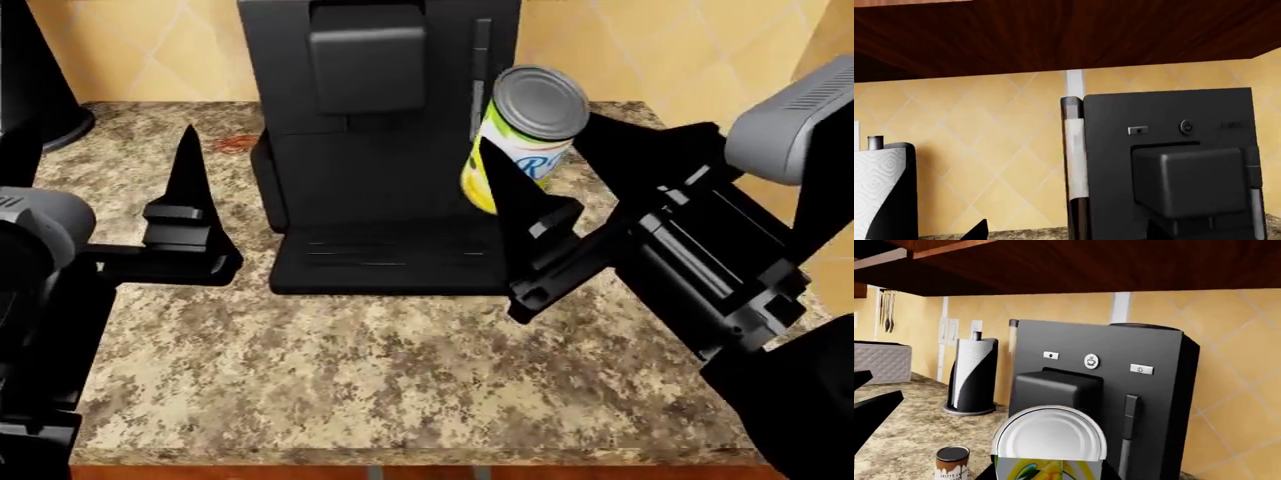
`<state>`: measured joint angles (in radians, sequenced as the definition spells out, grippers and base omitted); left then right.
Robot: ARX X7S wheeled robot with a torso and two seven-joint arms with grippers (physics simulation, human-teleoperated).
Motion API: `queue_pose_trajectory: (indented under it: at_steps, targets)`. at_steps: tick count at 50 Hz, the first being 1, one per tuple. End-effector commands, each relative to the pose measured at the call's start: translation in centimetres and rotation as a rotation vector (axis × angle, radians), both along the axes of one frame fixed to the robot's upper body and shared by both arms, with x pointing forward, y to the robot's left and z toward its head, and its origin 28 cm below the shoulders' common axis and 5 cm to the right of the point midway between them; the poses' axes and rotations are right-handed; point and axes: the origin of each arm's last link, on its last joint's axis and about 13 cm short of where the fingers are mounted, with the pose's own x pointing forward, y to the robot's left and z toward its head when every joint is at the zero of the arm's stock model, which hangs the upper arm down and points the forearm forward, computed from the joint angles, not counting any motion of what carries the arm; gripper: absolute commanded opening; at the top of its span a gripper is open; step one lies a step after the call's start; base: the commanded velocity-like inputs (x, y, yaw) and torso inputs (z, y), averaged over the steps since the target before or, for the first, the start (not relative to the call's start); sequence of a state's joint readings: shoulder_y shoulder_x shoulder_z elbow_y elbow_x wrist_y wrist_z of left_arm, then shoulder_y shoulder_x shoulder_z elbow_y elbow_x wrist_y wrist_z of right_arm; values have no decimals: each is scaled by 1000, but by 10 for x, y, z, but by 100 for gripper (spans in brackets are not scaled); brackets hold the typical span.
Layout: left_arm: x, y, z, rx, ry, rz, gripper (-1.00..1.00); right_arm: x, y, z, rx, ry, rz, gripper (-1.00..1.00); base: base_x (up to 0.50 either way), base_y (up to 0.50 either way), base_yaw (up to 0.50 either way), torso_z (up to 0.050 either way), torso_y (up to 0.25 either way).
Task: Pick the cans from the counter and place them in their designated side in the cabinet.
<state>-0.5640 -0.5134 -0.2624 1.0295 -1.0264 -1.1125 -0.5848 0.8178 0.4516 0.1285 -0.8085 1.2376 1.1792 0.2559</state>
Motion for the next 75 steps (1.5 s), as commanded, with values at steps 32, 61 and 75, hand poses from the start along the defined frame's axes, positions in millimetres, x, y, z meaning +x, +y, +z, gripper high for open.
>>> queue_pose_trajectory:
  at_steps: [32,61,75]
  targets:
    - [-28,3,14,-4,-246,-51,100,7,13,43,38,-110,-166,-100,47,-193,0,0,0]
    - [-39,5,34,75,-330,-35,100,1,11,63,25,-124,-211,-100,12,-45,0,49,0]
    - [-40,4,36,79,-341,-48,100,1,13,61,19,-129,-202,-100,112,-141,0,50,0]
